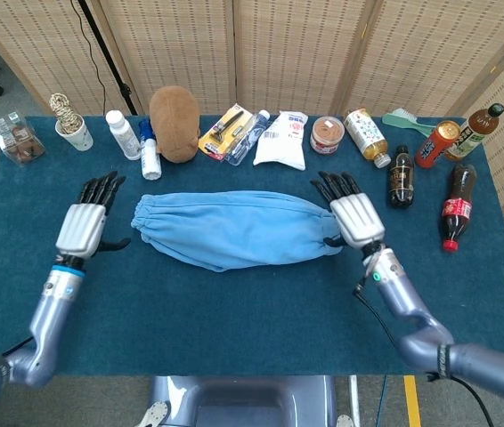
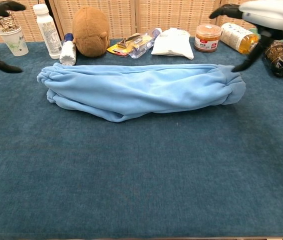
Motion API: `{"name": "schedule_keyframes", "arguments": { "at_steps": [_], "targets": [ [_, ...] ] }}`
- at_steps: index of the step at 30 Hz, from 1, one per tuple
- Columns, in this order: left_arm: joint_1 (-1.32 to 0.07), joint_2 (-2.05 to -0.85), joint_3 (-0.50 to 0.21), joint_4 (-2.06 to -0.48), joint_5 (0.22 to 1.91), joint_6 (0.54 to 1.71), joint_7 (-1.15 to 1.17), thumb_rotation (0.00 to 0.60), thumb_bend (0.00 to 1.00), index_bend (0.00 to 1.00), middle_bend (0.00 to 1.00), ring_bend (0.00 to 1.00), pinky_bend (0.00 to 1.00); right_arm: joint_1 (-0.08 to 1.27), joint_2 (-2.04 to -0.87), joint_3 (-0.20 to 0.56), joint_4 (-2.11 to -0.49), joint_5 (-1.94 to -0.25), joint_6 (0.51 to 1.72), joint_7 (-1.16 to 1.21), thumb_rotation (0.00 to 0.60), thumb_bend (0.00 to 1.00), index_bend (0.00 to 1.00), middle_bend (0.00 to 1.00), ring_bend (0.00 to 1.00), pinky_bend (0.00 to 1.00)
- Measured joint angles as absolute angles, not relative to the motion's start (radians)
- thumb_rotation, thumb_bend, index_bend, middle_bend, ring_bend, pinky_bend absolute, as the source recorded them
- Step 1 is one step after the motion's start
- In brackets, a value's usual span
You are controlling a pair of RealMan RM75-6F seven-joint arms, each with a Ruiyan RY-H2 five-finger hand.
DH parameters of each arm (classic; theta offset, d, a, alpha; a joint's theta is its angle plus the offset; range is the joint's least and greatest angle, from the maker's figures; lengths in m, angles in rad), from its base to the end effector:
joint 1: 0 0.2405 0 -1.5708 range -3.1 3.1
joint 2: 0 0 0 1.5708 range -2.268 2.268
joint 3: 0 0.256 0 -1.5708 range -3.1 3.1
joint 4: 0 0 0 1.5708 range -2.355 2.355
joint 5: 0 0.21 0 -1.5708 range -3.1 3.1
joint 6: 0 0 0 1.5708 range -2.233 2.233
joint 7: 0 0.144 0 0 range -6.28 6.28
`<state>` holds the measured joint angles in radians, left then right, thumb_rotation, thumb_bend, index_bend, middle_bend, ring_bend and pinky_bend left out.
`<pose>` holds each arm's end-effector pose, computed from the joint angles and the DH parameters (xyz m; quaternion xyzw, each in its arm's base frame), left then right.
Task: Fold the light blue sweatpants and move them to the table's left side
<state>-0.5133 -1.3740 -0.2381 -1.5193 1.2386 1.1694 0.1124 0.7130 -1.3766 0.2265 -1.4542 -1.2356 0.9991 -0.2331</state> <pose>-0.2156 0.3327 0.0794 -0.6221 -0.3996 -0.4493 0.5015 -0.1663 -0.3746 0.0602 0.7232 -0.3137 0.3994 0.4680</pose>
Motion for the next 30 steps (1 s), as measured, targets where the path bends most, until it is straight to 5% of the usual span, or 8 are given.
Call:
{"name": "schedule_keyframes", "arguments": {
  "at_steps": [11, 30],
  "targets": [
    [-0.284, -1.071, -0.125, -1.785, 1.231, 1.308, 0.073, 0.6, 0.06, 0.0, 0.0, 0.0, 0.0, 0.649, -1.386, 0.106, -1.397, -1.439, 1.091, -0.213, 0.6, 0.0, 0.0, 0.0, 0.0, 0.0],
    [-0.231, -1.013, -0.106, -1.802, 1.261, 1.328, 0.009, 0.6, 0.07, 0.0, 0.0, 0.0, 0.0, 0.699, -1.608, 0.064, -1.076, -1.546, 1.086, -0.237, 0.6, 0.0, 0.14, 0.0, 0.0, 0.09]
  ]
}}
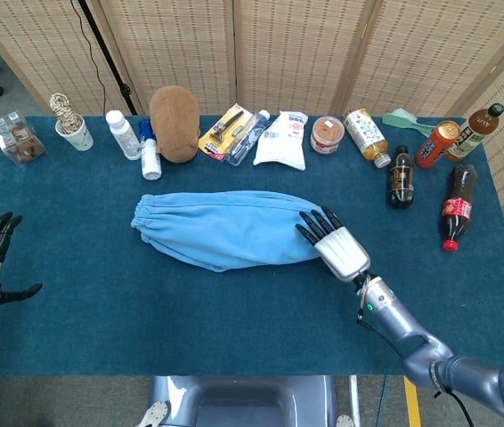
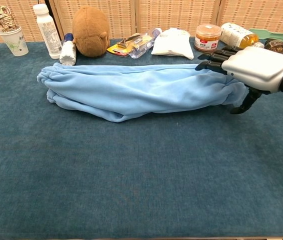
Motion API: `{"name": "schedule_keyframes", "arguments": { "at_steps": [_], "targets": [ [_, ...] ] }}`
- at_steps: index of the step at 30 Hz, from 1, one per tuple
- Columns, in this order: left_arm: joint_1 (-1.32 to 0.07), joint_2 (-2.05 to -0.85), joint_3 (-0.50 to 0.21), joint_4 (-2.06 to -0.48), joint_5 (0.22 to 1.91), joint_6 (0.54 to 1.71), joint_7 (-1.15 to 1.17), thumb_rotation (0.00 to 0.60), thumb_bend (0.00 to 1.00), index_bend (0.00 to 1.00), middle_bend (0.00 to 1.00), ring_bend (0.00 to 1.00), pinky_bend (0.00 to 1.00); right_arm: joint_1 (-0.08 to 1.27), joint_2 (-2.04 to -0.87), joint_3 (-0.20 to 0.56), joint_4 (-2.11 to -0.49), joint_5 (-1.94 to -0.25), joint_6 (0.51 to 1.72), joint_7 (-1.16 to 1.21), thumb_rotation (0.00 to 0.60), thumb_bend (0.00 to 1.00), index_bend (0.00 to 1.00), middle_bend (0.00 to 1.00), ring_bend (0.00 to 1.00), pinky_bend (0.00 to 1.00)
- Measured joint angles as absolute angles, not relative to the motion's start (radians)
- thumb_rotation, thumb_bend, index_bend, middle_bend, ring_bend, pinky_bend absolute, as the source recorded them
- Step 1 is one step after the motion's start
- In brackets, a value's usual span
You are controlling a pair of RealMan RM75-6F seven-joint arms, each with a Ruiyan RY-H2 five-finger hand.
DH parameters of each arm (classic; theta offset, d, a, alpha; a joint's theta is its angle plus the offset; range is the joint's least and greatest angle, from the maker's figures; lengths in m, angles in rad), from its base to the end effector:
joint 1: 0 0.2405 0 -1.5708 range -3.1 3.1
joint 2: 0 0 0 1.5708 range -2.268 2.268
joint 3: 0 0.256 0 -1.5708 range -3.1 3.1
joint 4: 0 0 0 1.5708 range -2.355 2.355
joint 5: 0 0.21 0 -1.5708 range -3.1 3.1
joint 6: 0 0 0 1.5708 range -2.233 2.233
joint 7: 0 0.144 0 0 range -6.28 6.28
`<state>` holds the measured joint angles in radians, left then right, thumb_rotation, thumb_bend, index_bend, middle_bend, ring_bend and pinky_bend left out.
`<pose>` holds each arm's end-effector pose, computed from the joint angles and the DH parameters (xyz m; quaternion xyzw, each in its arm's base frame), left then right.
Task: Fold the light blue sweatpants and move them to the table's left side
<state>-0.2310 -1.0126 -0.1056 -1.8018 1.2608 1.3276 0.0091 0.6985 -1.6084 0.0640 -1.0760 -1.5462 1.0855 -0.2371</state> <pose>-0.2830 0.2294 0.1712 -0.5637 -0.4546 -0.3889 0.5695 -0.2003 -0.3544 -0.0078 0.8063 -0.1605 0.3443 0.4535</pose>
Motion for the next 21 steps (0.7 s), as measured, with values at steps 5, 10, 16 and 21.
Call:
{"name": "schedule_keyframes", "arguments": {
  "at_steps": [5, 10, 16, 21],
  "targets": [
    [-0.232, -1.016, -0.11, -1.803, 1.248, 1.324, 0.017, 0.6, 0.07, 0.0, 0.0, 0.0, 0.0, 0.721, -1.643, 0.067, -0.992, -1.559, 1.074, -0.216, 0.6, 0.0, 0.23, 0.04, 0.0, 0.16],
    [-0.234, -1.02, -0.118, -1.802, 1.231, 1.32, 0.031, 0.6, 0.07, 0.0, 0.0, 0.0, 0.0, 0.739, -1.669, 0.058, -0.913, -1.586, 1.075, -0.177, 0.6, 0.02, 0.28, 0.08, 0.02, 0.2],
    [-0.236, -1.027, -0.12, -1.802, 1.228, 1.314, 0.044, 0.6, 0.07, 0.0, 0.0, 0.0, 0.0, 0.767, -1.728, 0.042, -0.781, -1.623, 1.082, -0.13, 0.6, 0.42, 0.39, 0.22, 0.15, 0.33],
    [-0.236, -1.029, -0.119, -1.802, 1.232, 1.312, 0.044, 0.6, 0.07, 0.0, 0.0, 0.0, 0.0, 0.778, -1.779, 0.024, -0.677, -1.659, 1.127, -0.043, 0.6, 0.87, 0.59, 0.46, 0.37, 0.52]
  ]
}}
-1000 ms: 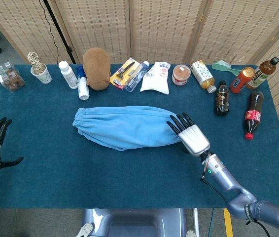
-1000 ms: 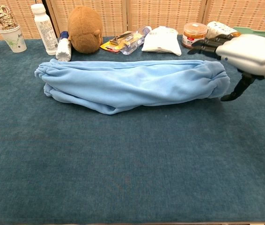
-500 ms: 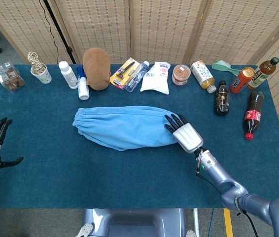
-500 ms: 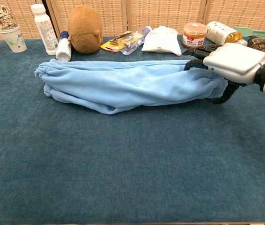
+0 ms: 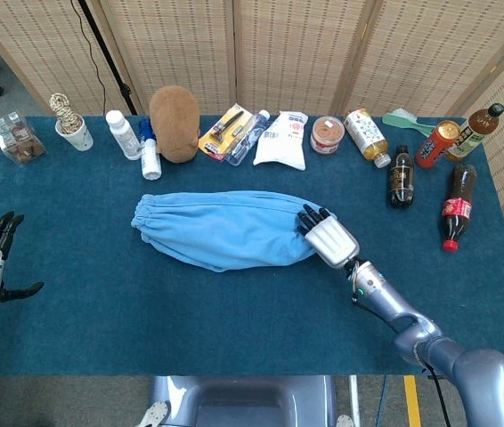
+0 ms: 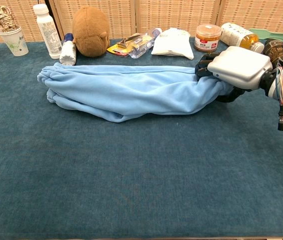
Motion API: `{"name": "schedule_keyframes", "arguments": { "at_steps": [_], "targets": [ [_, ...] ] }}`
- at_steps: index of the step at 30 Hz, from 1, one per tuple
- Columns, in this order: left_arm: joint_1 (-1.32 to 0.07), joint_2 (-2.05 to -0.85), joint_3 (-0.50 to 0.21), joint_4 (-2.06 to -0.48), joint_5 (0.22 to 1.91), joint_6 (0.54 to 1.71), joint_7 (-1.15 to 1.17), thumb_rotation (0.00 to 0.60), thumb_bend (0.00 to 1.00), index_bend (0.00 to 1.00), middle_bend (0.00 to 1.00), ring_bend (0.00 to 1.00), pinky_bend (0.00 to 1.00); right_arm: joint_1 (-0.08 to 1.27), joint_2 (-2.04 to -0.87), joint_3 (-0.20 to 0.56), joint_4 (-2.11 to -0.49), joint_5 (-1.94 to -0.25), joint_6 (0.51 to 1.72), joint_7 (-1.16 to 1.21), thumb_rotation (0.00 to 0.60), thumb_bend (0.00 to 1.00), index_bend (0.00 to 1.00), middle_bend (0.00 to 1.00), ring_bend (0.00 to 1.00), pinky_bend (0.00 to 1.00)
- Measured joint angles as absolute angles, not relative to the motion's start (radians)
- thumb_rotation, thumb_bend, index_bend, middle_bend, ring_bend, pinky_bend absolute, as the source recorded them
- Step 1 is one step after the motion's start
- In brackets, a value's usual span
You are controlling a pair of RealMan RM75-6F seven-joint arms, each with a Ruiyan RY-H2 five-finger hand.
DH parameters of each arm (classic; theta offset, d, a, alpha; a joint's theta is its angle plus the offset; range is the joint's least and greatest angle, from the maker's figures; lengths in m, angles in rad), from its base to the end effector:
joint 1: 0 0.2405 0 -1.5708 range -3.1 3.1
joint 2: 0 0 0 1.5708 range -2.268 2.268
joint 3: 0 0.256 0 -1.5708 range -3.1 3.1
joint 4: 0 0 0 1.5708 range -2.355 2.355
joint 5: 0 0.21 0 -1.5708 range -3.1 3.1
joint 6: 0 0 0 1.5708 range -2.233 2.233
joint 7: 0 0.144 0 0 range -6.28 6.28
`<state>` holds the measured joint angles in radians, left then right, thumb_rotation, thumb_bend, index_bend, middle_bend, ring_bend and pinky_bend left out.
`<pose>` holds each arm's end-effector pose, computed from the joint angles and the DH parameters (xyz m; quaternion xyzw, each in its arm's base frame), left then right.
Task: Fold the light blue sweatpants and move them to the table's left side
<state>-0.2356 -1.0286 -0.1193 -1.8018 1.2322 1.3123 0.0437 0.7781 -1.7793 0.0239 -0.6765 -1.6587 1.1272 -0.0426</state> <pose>-0.2834 0.2328 0.1667 -0.5622 -0.4571 -0.3805 0.5746 -0.2012 -0.3862 -0.0270 0.8192 -0.0975 0.3483 0.4451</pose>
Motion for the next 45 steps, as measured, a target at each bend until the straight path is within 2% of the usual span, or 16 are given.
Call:
{"name": "schedule_keyframes", "arguments": {
  "at_steps": [3, 10, 15, 21, 27, 31, 35, 45],
  "targets": [
    [-0.235, -1.027, -0.122, -1.8, 1.231, 1.311, 0.036, 0.6, 0.07, 0.0, 0.0, 0.0, 0.0, 0.776, -1.805, 0.011, -0.615, -1.677, 1.171, 0.016, 0.6, 0.91, 0.6, 0.5, 0.42, 0.56],
    [-0.242, -1.025, -0.126, -1.793, 1.227, 1.295, 0.037, 0.6, 0.07, 0.0, 0.0, 0.0, 0.0, 0.74, -1.822, -0.022, -0.483, -1.706, 1.276, 0.143, 0.6, 0.92, 0.61, 0.51, 0.42, 0.57],
    [-0.237, -1.021, -0.122, -1.802, 1.24, 1.299, 0.031, 0.6, 0.07, 0.0, 0.0, 0.0, 0.0, 0.708, -1.783, -0.044, -0.44, -1.719, 1.321, 0.181, 0.6, 0.92, 0.6, 0.51, 0.42, 0.57],
    [-0.231, -1.015, -0.118, -1.808, 1.249, 1.301, 0.022, 0.6, 0.07, 0.0, 0.0, 0.0, 0.0, 0.693, -1.723, -0.057, -0.447, -1.737, 1.409, 0.219, 0.6, 0.92, 0.61, 0.5, 0.42, 0.57],
    [-0.233, -1.011, -0.12, -1.806, 1.24, 1.291, 0.018, 0.6, 0.07, 0.0, 0.0, 0.0, 0.0, 0.741, -1.678, -0.047, -0.58, -1.755, 1.434, 0.182, 0.6, 0.92, 0.61, 0.51, 0.42, 0.57],
    [-0.233, -1.008, -0.119, -1.806, 1.242, 1.288, 0.012, 0.6, 0.07, 0.0, 0.0, 0.0, 0.0, 0.802, -1.652, -0.02, -0.716, -1.756, 1.393, 0.099, 0.6, 0.92, 0.61, 0.5, 0.42, 0.57],
    [-0.233, -1.005, -0.12, -1.806, 1.242, 1.282, 0.005, 0.6, 0.07, 0.0, 0.0, 0.0, 0.0, 0.875, -1.63, 0.024, -0.842, -1.736, 1.285, -0.005, 0.6, 0.92, 0.61, 0.5, 0.42, 0.57],
    [-0.244, -0.998, -0.13, -1.794, 1.22, 1.254, -0.018, 0.6, 0.07, 0.0, 0.0, 0.0, 0.0, 1.009, -1.654, 0.153, -0.976, -1.595, 1.025, -0.186, 0.6, 0.93, 0.61, 0.5, 0.42, 0.57]
  ]
}}
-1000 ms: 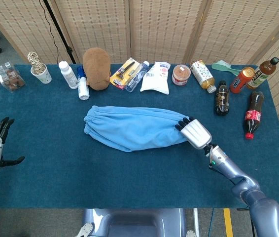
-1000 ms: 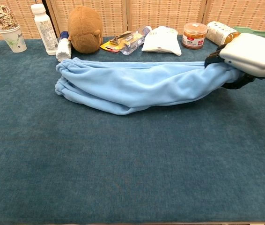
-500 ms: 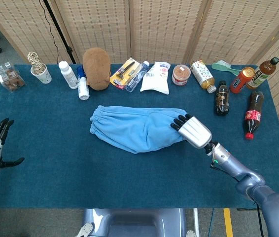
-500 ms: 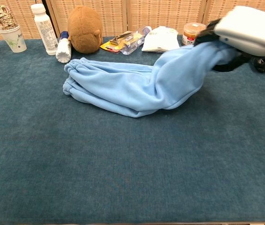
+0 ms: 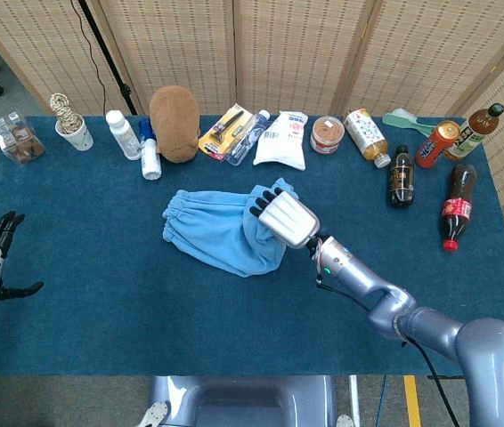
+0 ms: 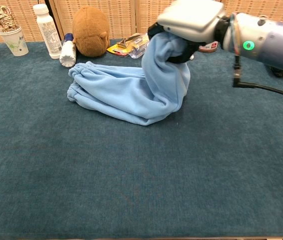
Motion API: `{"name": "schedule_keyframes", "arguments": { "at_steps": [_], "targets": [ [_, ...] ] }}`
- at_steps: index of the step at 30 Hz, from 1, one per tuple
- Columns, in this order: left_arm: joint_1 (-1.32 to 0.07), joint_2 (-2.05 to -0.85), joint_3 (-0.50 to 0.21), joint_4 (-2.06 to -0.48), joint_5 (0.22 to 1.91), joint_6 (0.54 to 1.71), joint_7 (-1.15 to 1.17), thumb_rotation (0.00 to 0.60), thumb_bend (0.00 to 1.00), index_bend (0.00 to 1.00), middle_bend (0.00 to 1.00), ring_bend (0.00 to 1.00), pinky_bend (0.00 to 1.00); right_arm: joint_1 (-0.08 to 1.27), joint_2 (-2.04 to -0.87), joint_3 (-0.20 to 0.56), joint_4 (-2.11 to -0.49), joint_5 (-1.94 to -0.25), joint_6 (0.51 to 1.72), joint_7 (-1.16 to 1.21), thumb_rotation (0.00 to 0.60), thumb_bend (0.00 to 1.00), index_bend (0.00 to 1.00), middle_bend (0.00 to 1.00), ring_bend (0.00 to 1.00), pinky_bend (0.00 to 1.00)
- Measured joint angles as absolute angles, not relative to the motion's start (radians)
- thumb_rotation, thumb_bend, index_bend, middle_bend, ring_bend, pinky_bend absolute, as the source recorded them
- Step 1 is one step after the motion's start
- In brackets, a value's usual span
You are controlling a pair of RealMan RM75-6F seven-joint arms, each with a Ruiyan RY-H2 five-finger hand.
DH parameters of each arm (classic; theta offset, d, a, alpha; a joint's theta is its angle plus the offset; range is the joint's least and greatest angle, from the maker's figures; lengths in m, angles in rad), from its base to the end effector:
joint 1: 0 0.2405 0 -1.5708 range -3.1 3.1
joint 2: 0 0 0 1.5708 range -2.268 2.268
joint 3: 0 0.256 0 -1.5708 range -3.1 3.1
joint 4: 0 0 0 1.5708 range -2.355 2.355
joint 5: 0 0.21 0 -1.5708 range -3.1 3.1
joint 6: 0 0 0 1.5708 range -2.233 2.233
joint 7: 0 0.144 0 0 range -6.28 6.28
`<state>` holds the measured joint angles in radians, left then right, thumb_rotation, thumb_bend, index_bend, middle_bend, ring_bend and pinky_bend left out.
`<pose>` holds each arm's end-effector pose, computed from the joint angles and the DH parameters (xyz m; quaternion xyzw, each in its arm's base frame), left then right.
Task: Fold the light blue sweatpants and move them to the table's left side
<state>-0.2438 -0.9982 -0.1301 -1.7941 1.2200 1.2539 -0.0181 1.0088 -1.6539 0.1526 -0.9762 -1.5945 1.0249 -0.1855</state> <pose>-0.2875 0.2374 0.1717 -0.5594 -0.4771 -0.3784 0.5624 -0.0764 -0.4172 -0.0091 0.8139 -0.0411 0.4133 0.4063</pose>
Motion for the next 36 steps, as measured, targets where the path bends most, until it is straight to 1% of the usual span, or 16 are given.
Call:
{"name": "schedule_keyframes", "arguments": {
  "at_steps": [3, 8, 14, 16, 17, 18, 19, 20, 21, 22, 23, 26, 27, 32, 36],
  "targets": [
    [-0.246, -0.995, -0.132, -1.788, 1.211, 1.243, -0.024, 0.6, 0.07, 0.0, 0.0, 0.0, 0.0, 1.049, -1.691, 0.203, -0.981, -1.525, 0.956, -0.239, 0.6, 0.93, 0.61, 0.5, 0.42, 0.57],
    [-0.249, -0.992, -0.133, -1.778, 1.2, 1.229, -0.035, 0.6, 0.07, 0.0, 0.0, 0.0, 0.0, 1.111, -1.768, 0.29, -0.978, -1.415, 0.884, -0.338, 0.6, 0.93, 0.61, 0.5, 0.42, 0.57],
    [-0.247, -0.986, -0.134, -1.771, 1.195, 1.225, -0.048, 0.6, 0.07, 0.0, 0.0, 0.0, 0.0, 1.166, -1.864, 0.368, -0.936, -1.283, 0.854, -0.466, 0.6, 0.93, 0.6, 0.51, 0.42, 0.57],
    [-0.247, -0.985, -0.135, -1.767, 1.193, 1.223, -0.051, 0.6, 0.07, 0.0, 0.0, 0.0, 0.0, 1.184, -1.896, 0.389, -0.922, -1.244, 0.851, -0.506, 0.6, 0.91, 0.6, 0.5, 0.42, 0.58],
    [-0.247, -0.985, -0.135, -1.766, 1.192, 1.222, -0.052, 0.6, 0.08, 0.0, 0.0, 0.0, 0.0, 1.195, -1.917, 0.4, -0.912, -1.225, 0.851, -0.525, 0.6, 0.77, 0.55, 0.47, 0.41, 0.57],
    [-0.248, -0.985, -0.135, -1.765, 1.191, 1.218, -0.055, 0.6, 0.08, 0.0, 0.0, 0.0, 0.0, 1.202, -1.931, 0.406, -0.905, -1.216, 0.854, -0.535, 0.6, 0.51, 0.43, 0.39, 0.35, 0.53],
    [-0.249, -0.985, -0.135, -1.764, 1.191, 1.215, -0.059, 0.6, 0.08, 0.0, 0.0, 0.0, 0.0, 1.206, -1.944, 0.411, -0.897, -1.209, 0.862, -0.542, 0.6, 0.32, 0.32, 0.31, 0.28, 0.47],
    [-0.249, -0.984, -0.135, -1.762, 1.19, 1.211, -0.063, 0.6, 0.08, 0.0, 0.0, 0.0, 0.0, 1.21, -1.962, 0.417, -0.883, -1.202, 0.876, -0.55, 0.6, 0.09, 0.16, 0.17, 0.15, 0.38],
    [-0.249, -0.983, -0.135, -1.76, 1.189, 1.208, -0.066, 0.6, 0.08, 0.0, 0.0, 0.0, 0.0, 1.21, -1.974, 0.423, -0.874, -1.194, 0.886, -0.553, 0.6, 0.0, 0.05, 0.07, 0.05, 0.29],
    [-0.249, -0.982, -0.136, -1.759, 1.189, 1.209, -0.068, 0.6, 0.08, 0.0, 0.0, 0.0, 0.0, 1.21, -1.984, 0.431, -0.868, -1.181, 0.892, -0.552, 0.6, 0.0, 0.01, 0.02, 0.01, 0.23],
    [-0.248, -0.982, -0.136, -1.758, 1.188, 1.211, -0.07, 0.6, 0.08, 0.0, 0.0, 0.0, 0.0, 1.21, -1.993, 0.439, -0.867, -1.164, 0.893, -0.549, 0.6, 0.0, 0.0, 0.0, 0.0, 0.18],
    [-0.251, -0.985, -0.135, -1.755, 1.188, 1.205, -0.065, 0.6, 0.08, 0.0, 0.0, 0.0, 0.0, 1.209, -2.02, 0.475, -0.874, -1.097, 0.896, -0.529, 0.6, 0.0, 0.0, 0.0, 0.0, 0.06],
    [-0.252, -0.986, -0.134, -1.754, 1.188, 1.203, -0.062, 0.6, 0.08, 0.0, 0.0, 0.0, 0.0, 1.21, -2.024, 0.482, -0.876, -1.089, 0.903, -0.526, 0.6, 0.0, 0.0, 0.0, 0.0, 0.04],
    [-0.255, -0.994, -0.13, -1.76, 1.192, 1.204, -0.038, 0.6, 0.08, 0.0, 0.0, 0.0, 0.0, 1.208, -2.026, 0.498, -0.92, -1.089, 0.961, -0.507, 0.6, 0.0, 0.0, 0.0, 0.0, 0.02],
    [-0.259, -1.005, -0.125, -1.759, 1.202, 1.207, -0.017, 0.6, 0.08, 0.0, 0.0, 0.0, 0.0, 1.196, -2.0, 0.492, -0.985, -1.097, 0.988, -0.517, 0.6, 0.0, 0.0, 0.0, 0.0, 0.02]
  ]
}}
